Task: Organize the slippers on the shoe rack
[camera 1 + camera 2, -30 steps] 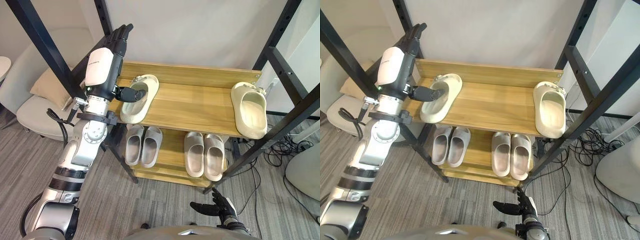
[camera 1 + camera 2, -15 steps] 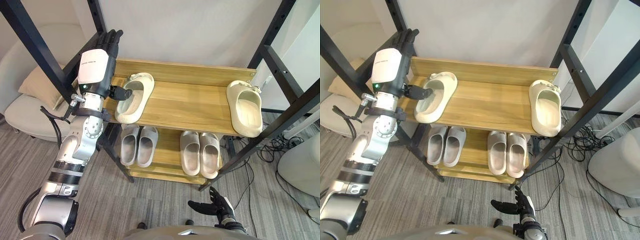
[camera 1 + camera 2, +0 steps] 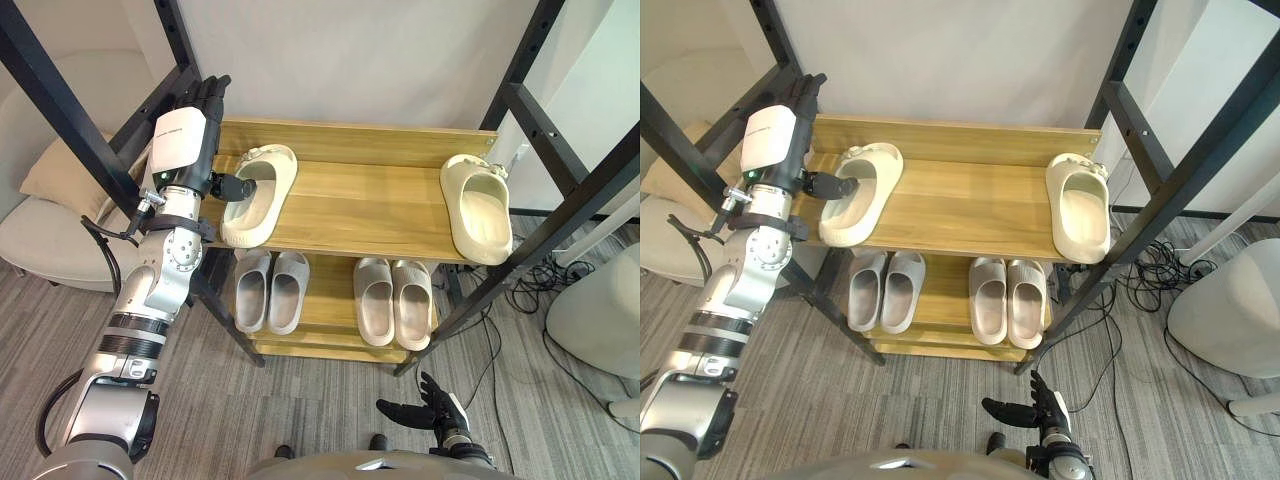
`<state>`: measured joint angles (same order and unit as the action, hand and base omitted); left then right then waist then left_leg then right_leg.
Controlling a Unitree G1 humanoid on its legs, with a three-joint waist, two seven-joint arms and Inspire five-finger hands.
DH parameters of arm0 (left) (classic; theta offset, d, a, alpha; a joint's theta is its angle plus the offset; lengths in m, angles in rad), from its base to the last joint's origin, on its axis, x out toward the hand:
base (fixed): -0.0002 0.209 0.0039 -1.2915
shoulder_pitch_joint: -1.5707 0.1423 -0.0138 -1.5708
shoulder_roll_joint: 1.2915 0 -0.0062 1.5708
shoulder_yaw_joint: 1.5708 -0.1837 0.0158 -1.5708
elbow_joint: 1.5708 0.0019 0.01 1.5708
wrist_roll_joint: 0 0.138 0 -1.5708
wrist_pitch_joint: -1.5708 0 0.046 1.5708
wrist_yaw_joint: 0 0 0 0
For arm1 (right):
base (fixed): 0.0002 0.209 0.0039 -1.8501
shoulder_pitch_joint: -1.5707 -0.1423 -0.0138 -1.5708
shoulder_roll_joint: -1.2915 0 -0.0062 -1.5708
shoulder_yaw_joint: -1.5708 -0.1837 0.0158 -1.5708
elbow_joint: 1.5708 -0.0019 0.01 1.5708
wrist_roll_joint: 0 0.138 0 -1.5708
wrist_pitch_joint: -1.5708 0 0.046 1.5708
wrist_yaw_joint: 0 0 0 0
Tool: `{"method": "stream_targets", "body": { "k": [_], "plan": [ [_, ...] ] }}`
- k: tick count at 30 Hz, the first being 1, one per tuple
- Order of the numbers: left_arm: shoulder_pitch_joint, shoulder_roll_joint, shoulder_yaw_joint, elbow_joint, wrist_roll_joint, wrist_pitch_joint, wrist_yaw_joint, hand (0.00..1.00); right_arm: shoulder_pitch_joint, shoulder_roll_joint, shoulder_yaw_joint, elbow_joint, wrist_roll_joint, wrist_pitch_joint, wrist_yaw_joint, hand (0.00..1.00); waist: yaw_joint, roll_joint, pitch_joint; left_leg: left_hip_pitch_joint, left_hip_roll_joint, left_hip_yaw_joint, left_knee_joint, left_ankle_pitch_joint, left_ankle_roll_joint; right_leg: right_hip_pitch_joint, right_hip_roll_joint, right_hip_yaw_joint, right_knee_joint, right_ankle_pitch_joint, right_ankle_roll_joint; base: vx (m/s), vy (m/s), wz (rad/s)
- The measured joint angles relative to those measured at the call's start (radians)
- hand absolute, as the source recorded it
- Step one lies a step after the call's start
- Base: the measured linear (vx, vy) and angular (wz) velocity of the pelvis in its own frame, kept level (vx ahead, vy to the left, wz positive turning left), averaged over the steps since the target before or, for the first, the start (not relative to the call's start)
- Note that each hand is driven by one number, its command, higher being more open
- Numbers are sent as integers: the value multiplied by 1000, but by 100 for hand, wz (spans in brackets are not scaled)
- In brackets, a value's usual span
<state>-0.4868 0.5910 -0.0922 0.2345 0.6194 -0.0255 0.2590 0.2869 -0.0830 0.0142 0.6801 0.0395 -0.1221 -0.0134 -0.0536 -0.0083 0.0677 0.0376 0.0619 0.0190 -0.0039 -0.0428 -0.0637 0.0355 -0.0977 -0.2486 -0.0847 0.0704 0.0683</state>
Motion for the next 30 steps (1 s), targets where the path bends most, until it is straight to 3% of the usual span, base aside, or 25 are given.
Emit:
{"method": "stream_targets", "body": {
  "k": [15, 30],
  "plan": [
    [-17, -11, -2, 46, -43, 10, 2, 0, 0, 14, -22, -11, -1, 0, -19, 100, -10, 4, 12, 0, 0, 14, -2, 0, 0, -6, 0, 12, 0, 6, 2, -1, 7, -2],
    [8, -100, -4, -23, -99, 8, 7, 0, -2, 11, -24, -18, -1, 2, -21, 100, -8, 16, 21, 1, -1, 5, 1, 0, 0, 1, -1, 4, 0, 8, 2, 0, 1, 1]
  ]
}}
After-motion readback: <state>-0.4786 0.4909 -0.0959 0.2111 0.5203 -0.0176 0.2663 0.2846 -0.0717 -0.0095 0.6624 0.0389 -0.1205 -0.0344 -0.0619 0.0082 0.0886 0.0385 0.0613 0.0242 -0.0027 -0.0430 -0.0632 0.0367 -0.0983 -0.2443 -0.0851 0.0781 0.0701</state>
